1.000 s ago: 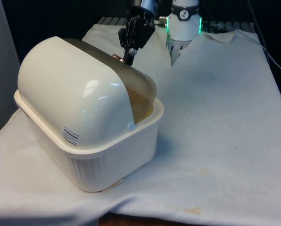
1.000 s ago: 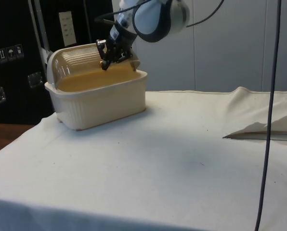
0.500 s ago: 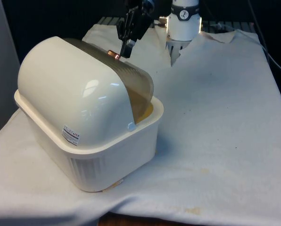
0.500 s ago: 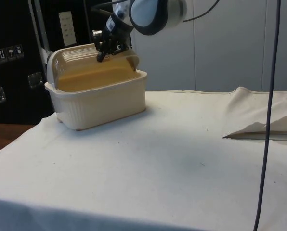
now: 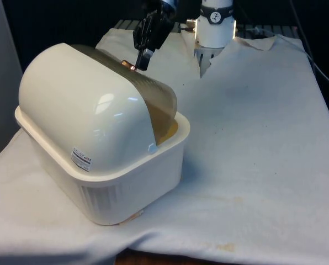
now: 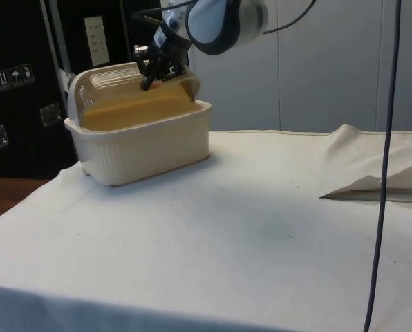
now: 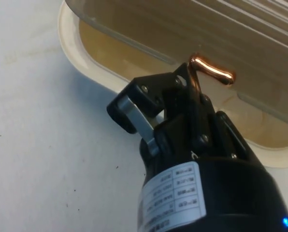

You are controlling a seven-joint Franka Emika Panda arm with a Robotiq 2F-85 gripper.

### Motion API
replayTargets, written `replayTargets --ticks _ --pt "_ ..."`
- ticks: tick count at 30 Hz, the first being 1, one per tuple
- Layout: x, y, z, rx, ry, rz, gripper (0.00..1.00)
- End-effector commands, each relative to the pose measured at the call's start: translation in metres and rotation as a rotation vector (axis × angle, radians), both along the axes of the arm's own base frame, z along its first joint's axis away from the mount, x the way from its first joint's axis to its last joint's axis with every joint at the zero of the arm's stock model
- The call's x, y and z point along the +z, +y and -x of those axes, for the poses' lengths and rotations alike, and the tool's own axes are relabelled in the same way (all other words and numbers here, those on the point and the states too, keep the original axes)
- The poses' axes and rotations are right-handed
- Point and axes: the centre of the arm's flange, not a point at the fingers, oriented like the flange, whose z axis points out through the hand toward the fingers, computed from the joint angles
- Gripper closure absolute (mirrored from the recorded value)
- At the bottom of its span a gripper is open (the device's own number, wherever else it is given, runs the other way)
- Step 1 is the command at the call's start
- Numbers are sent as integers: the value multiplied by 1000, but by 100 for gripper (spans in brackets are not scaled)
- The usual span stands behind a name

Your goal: Open the lid, then close it.

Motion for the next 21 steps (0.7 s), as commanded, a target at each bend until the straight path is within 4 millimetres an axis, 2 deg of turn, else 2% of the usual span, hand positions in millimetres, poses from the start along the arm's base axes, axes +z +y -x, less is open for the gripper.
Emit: replayTargets --ticks 1,2,9,10,11,15,18,19,20,21 --pt "0 0 0 -1 -3 1 100" --pt "-3 -8 -1 -20 -14 10 100" --pt "1 -13 -2 -26 -33 22 100" --pt "4 -2 -2 -6 -25 6 100" --pt "3 -13 -3 -27 -38 23 100" --pt "7 -15 -4 -31 -50 26 100" --pt "10 -15 -5 -32 -63 28 100" --pt "12 -5 -5 -9 -54 13 100" --pt "11 -15 -6 -32 -67 28 100" --pt "12 -15 -7 -31 -72 30 100"
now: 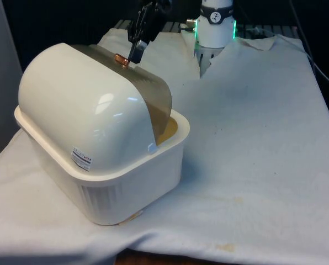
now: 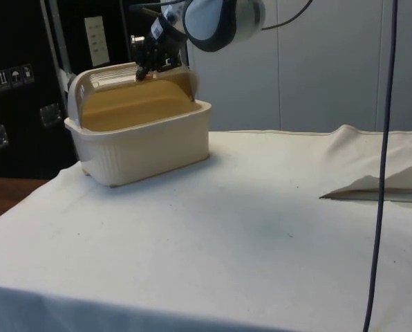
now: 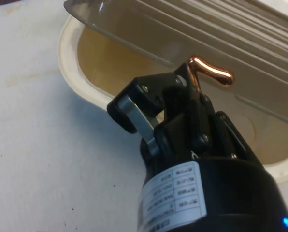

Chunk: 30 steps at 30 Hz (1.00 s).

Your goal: Open the lid, then close it.

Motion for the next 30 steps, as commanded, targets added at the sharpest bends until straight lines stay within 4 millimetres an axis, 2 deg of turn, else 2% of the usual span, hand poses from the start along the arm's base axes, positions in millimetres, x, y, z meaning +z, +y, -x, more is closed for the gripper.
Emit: replayTargets --ticks 1,7,8,9,16,17,18,20,26,30 --pt "-1 -10 -1 -22 -13 15 100" --pt "5 -12 -3 -26 -32 18 100" --pt "6 -2 -3 -3 -20 5 100" --pt "6 -13 -4 -28 -35 18 100" --pt "10 -14 -6 -37 -52 13 100" --pt "12 -6 -6 -18 -40 2 100" --pt "10 -13 -7 -38 -52 12 100" --pt "12 -14 -7 -42 -59 9 100" --pt "18 -6 -9 -33 -70 -7 100" --pt "20 -8 -4 -63 -82 -32 100"
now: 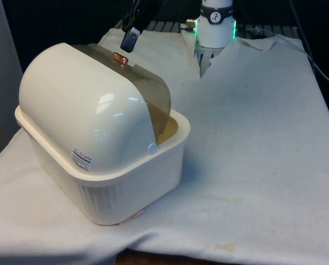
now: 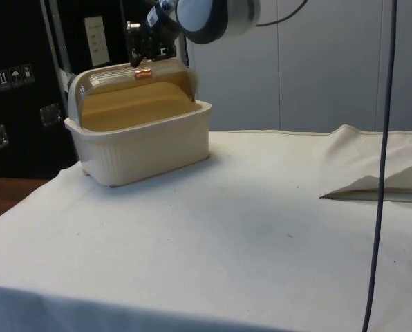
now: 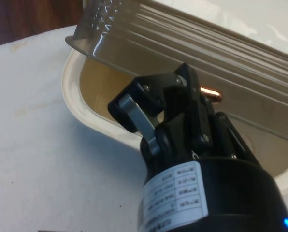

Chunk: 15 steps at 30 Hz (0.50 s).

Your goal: Open the lid, then close it.

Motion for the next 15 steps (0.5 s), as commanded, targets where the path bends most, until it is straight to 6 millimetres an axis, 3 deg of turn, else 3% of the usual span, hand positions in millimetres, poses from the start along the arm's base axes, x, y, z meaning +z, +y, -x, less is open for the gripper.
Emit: replayTargets --ticks 1,15 --pt "1 -1 4 -16 -4 -15 100" --pt "-3 0 15 -62 7 -91 100"
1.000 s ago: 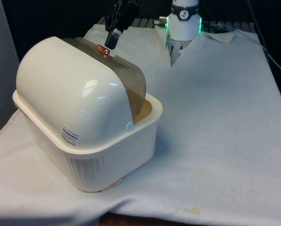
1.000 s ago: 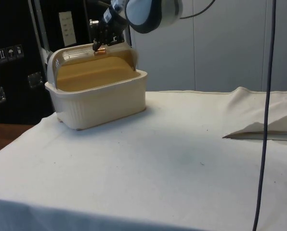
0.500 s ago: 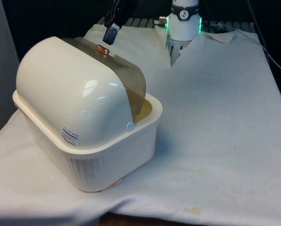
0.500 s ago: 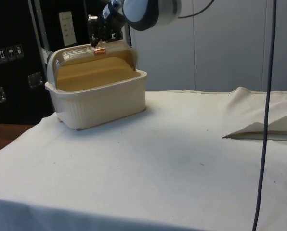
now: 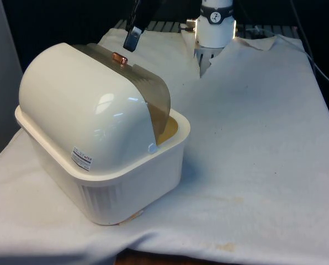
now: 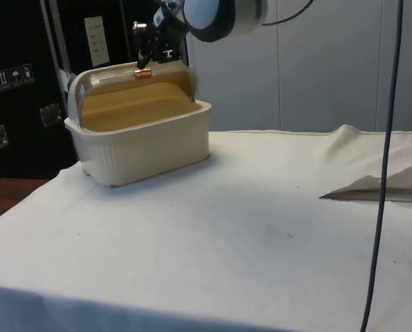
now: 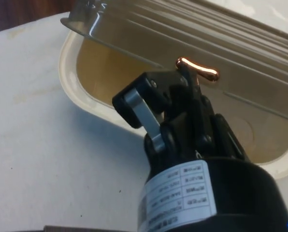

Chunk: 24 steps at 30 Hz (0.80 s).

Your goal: Open the lid, then close it.

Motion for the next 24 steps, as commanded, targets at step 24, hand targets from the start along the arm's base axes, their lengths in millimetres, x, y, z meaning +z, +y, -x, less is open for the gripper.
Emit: replayTargets --ticks 24 --pt "-26 -7 -5 -111 14 -105 100"
